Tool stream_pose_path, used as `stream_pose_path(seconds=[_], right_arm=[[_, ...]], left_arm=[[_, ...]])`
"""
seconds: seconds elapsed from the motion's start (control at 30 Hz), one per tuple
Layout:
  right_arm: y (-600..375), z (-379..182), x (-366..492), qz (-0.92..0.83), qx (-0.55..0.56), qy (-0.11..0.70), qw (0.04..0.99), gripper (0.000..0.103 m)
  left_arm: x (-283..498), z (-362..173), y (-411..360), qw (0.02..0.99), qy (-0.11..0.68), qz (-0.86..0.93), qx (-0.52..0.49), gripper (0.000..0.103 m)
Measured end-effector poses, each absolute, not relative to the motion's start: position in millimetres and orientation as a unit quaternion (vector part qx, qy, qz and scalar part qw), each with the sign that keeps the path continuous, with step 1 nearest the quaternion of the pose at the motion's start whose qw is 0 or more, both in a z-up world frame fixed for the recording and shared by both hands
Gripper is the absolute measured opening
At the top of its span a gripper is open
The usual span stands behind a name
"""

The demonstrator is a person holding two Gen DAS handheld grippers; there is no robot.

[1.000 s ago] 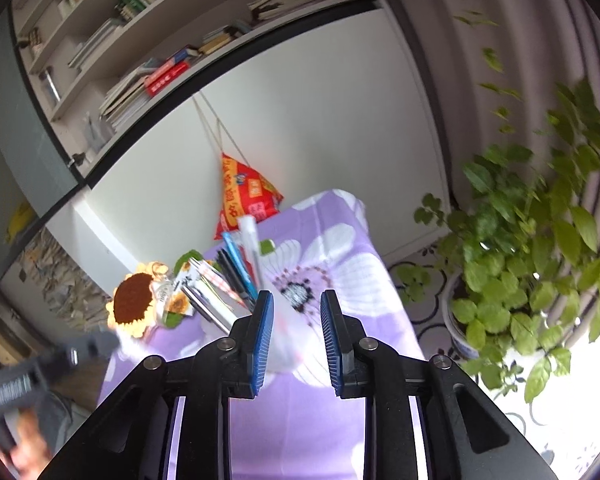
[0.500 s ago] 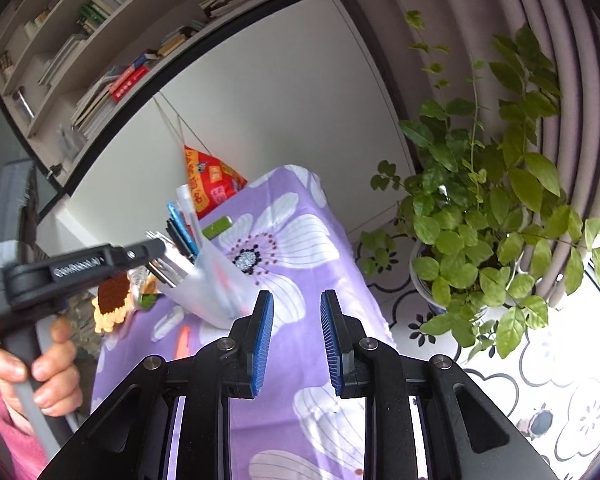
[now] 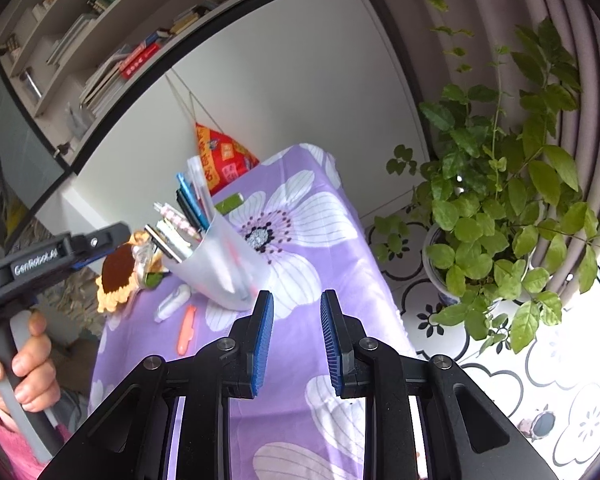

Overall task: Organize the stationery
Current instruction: 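Lower the white correction stick into the white cup and open the left gripper, then grasp the white eraser on the tablecloth with the left gripper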

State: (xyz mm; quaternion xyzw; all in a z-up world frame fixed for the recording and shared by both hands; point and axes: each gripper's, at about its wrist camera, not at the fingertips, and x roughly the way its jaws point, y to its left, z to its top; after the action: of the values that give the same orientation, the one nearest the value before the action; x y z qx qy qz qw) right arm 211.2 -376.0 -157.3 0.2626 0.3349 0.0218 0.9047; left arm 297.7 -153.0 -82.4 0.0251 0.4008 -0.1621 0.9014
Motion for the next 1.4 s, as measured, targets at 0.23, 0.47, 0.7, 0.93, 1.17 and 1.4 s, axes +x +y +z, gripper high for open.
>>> stream_pose_path(seconds=[0.23, 0.47, 0.7, 0.93, 1.17, 1.4], right_arm=[[-352, -153, 214, 0.049, 0.232, 0.347, 0.907, 0.024], [-309, -152, 220, 0.083, 0.17, 0.375, 0.908, 0.024], [-282, -154, 224, 0.086, 0.132, 0.4, 0.903, 0.024], [-266, -153, 231, 0.075, 0.116, 0.412, 0.901, 0.024], [-253, -153, 240, 0.071, 0.109, 0.423, 0.897, 0.024], [-234, -157, 253, 0.083, 0.094, 0.439, 0.89, 0.024]], left_arm=[[313, -119, -99, 0.892, 0.441, -0.097, -0.001, 0.034], [333, -148, -93, 0.882, 0.449, -0.115, 0.09, 0.039], [365, -178, -99, 0.864, 0.444, -0.154, 0.178, 0.043], [373, -189, -108, 0.845, 0.448, -0.2, 0.21, 0.047], [370, -192, -93, 0.838, 0.479, -0.215, 0.148, 0.023], [331, -178, -62, 0.857, 0.475, -0.181, 0.088, 0.023]])
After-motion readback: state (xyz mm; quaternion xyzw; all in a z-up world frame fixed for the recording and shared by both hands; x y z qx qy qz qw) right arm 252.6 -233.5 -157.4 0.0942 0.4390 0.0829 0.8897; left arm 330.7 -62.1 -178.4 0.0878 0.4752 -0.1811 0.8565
